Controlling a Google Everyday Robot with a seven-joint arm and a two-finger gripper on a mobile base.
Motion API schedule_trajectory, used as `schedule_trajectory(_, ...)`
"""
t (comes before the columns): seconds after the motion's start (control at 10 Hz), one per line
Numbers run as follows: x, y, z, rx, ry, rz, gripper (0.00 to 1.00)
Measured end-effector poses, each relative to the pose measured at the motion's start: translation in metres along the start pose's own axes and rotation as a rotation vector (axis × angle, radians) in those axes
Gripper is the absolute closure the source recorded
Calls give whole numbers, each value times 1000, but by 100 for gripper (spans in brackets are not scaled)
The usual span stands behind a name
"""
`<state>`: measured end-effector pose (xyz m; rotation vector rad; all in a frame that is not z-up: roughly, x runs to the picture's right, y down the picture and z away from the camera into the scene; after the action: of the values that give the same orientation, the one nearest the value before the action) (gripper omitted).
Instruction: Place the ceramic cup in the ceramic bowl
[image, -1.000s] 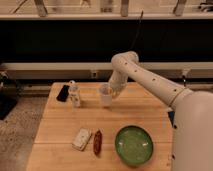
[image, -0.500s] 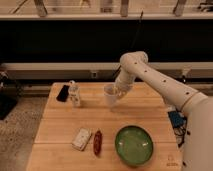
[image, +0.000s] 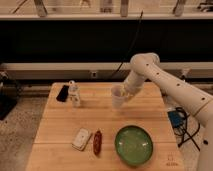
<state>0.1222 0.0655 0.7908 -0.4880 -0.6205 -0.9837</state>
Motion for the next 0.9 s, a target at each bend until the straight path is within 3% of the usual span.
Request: schedule_trajectory(0.9, -43, 71, -9, 11, -33, 64, 100)
